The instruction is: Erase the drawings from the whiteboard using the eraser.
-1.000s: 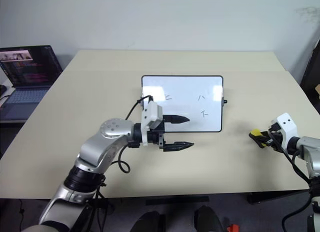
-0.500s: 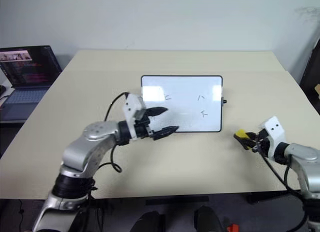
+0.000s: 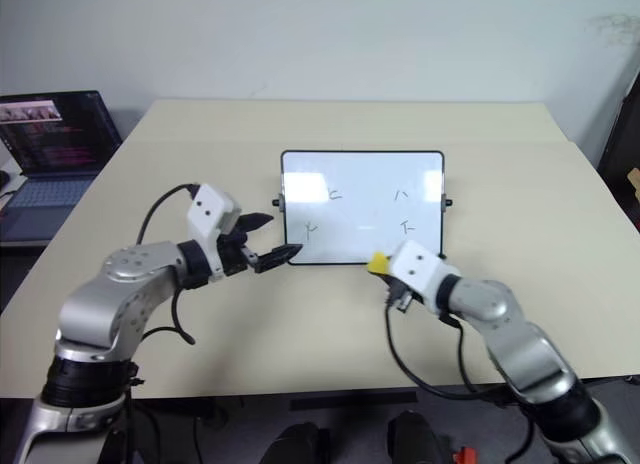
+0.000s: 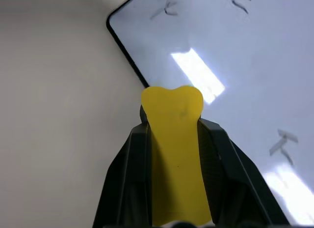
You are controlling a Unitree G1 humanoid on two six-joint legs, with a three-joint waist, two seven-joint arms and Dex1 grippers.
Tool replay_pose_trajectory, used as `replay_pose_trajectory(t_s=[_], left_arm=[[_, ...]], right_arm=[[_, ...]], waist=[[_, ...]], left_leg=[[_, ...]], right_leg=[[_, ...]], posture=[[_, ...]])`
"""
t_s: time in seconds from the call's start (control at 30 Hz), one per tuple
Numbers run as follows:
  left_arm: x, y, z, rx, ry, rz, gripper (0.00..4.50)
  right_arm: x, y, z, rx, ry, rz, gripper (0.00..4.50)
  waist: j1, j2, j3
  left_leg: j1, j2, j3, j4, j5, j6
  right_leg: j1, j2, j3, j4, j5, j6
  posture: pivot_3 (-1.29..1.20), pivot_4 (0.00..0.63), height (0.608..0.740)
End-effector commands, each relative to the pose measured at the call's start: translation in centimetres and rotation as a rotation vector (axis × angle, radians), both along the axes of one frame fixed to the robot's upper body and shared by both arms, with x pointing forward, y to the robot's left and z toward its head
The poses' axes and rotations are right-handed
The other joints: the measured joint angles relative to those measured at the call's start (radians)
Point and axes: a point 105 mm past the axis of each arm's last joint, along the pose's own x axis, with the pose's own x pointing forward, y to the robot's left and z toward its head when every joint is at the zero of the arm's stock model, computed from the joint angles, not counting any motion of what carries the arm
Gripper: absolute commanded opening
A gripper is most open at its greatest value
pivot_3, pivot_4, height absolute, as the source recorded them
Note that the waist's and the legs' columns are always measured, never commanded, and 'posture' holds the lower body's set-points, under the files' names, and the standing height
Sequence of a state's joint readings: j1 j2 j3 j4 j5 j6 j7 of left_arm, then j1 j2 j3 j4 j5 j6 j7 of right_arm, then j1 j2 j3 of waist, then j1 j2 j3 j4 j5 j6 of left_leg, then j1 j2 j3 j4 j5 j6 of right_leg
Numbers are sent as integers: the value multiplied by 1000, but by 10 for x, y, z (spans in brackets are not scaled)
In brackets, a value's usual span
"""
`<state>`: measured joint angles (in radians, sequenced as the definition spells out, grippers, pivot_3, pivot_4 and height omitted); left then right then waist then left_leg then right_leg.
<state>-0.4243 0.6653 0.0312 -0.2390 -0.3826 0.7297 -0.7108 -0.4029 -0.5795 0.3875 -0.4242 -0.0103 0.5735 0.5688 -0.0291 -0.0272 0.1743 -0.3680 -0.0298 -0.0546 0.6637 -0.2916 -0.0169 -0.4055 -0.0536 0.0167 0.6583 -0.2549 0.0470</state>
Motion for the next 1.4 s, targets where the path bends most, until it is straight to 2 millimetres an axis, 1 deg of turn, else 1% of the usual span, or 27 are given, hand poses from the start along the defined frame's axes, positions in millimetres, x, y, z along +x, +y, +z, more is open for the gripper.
replay_pose_trajectory(t_s=[0.03, 0.17, 0.27, 0.33, 0.43, 0.5, 0.6, 0.7, 0.8, 0.87, 0.97, 1.07, 1.23, 1.3, 1.4], left_arm=[[10, 22, 3, 62, -18, 80, 4500], [13, 36, -9, 148, 5, 123, 4500], [13, 37, -12, 164, 8, 126, 4500], [13, 36, -15, 170, 12, 124, 4500], [12, 34, -18, 182, 15, 125, 4500], [12, 31, -19, 184, 16, 117, 4500], [11, 28, -21, 179, 22, 106, 4500], [11, 27, -21, 171, 23, 104, 4500], [10, 23, -18, 134, 30, 89, 4500], [9, 22, -18, 125, 33, 81, 4500], [9, 22, -17, 117, 35, 77, 4500], [9, 21, -15, 103, 37, 72, 4500], [7, 16, -14, 79, 42, 21, 4500], [6, 15, -14, 77, 44, 11, 4500], [4, 12, -15, 74, 46, -1, 4500]], right_arm=[[15, 30, 20, -43, -147, 78, 977], [33, 64, 38, -77, -269, 135, 977], [42, 82, 45, -87, -306, 163, 977], [47, 94, 48, -100, -320, 188, 977], [54, 106, 52, -114, -337, 208, 977], [60, 110, 51, -127, -344, 204, 977], [71, 109, 46, -145, -332, 179, 977], [77, 102, 30, -184, -276, 168, 977], [71, 93, 5, -249, -187, 203, 977], [66, 89, -7, -279, -141, 225, 977], [63, 86, -15, -293, -116, 235, 977], [67, 86, -11, -290, -142, 217, 977], [88, 84, 24, -239, -303, 116, 976], [92, 83, 33, -225, -343, 95, 976], [95, 82, 36, -226, -368, 83, 976]], waist=[[-4, 0, 0], [-3, 0, 0], [0, 0, 0], [1, -1, 0], [-1, -1, 0], [-2, -1, 0], [-3, -1, 0], [-4, -1, 0], [-4, -1, 0], [-3, -1, 0], [-4, -1, 0], [-4, -1, 0], [-4, -1, 0], [-4, -1, 0], [-3, -1, 0]], left_leg=[[0, 0, 0, 0, 1, -2], [-1, 0, 0, 0, 1, -2], [-2, 0, 0, -1, 2, -3], [-5, 0, -1, 0, 2, -3], [-13, -1, 0, 2, 2, -4], [-15, -1, 0, 2, 2, -4], [-15, 0, 0, 1, 2, -4], [-15, 0, 0, 1, 2, -4], [-15, 0, 0, 1, 2, -4], [-15, 0, 0, 1, 2, -4], [-14, 0, 0, 2, 2, -4], [-13, 0, 0, 2, 2, -4], [-13, 0, -1, 2, 3, -5], [-13, 0, -1, 2, 3, -5], [-13, 0, -1, 2, 3, -6]], right_leg=[[0, 0, 0, 0, 0, 0], [-1, 0, 0, 0, 0, 0], [-2, 0, 0, -1, 0, 0], [-5, 0, -1, -1, 0, 0], [-14, -1, 0, 2, 1, -1], [-16, -1, 0, 3, 1, -1], [-16, -1, 0, 3, 1, -1], [-16, -1, 0, 3, 1, -1], [-16, -1, 0, 3, 1, -1], [-16, -1, 0, 3, 1, -1], [-16, -1, 0, 5, 1, -1], [-15, -1, 0, 6, 1, -1], [-16, -1, 0, 7, 2, -3], [-16, -1, 0, 7, 3, -4], [-16, -1, -1, 7, 3, -4]], posture=[[0, 150, 740], [0, 150, 740], [0, 150, 740], [0, 150, 740], [0, 150, 740], [0, 150, 740], [0, 150, 740], [0, 150, 740], [0, 150, 740], [0, 150, 740], [0, 150, 740], [0, 150, 740], [0, 150, 740], [0, 150, 740], [0, 150, 740]])
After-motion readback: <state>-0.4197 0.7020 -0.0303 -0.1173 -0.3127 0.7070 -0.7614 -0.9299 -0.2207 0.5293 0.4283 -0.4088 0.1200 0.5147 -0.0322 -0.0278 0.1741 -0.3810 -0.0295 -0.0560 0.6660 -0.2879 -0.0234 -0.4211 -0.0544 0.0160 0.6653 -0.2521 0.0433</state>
